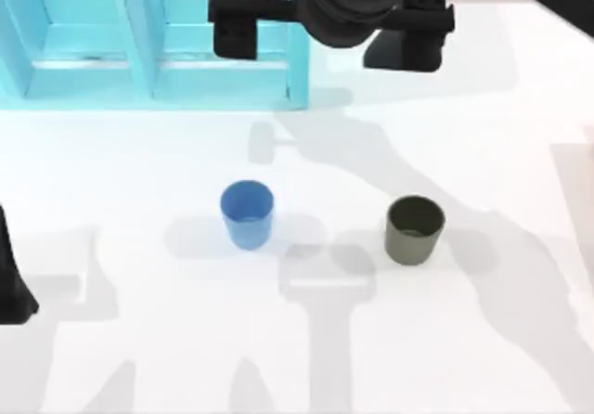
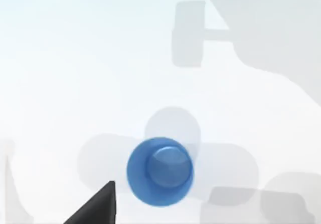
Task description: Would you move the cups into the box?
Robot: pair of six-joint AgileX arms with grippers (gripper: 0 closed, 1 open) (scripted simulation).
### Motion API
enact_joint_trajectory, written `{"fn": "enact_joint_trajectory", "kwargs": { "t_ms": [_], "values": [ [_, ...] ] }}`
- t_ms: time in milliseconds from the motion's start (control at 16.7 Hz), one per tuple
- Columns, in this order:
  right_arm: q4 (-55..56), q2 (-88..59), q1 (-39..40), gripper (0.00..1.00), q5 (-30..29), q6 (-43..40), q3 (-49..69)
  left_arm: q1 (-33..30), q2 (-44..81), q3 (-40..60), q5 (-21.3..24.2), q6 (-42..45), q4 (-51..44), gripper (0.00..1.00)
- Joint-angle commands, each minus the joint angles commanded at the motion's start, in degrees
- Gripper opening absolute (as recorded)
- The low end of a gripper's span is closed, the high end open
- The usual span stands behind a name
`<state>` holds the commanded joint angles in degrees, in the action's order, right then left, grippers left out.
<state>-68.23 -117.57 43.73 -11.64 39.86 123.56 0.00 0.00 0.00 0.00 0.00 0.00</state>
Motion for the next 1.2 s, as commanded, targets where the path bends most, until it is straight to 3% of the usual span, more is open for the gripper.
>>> {"fn": "enact_joint_trajectory", "kwargs": {
  "t_ms": [540, 960, 1200],
  "values": [
    [-13.4, -21.6, 3.5, 1.00, 2.6, 7.9, 15.5, 0.0, 0.0, 0.0, 0.0, 0.0, 0.0, 1.00],
    [-13.5, -22.2, 3.2, 1.00, 2.7, 8.1, 15.6, 0.0, 0.0, 0.0, 0.0, 0.0, 0.0, 1.00],
    [-7.1, -23.1, 2.8, 1.00, 2.8, 7.5, 10.0, 0.0, 0.0, 0.0, 0.0, 0.0, 0.0, 1.00]
  ]
}}
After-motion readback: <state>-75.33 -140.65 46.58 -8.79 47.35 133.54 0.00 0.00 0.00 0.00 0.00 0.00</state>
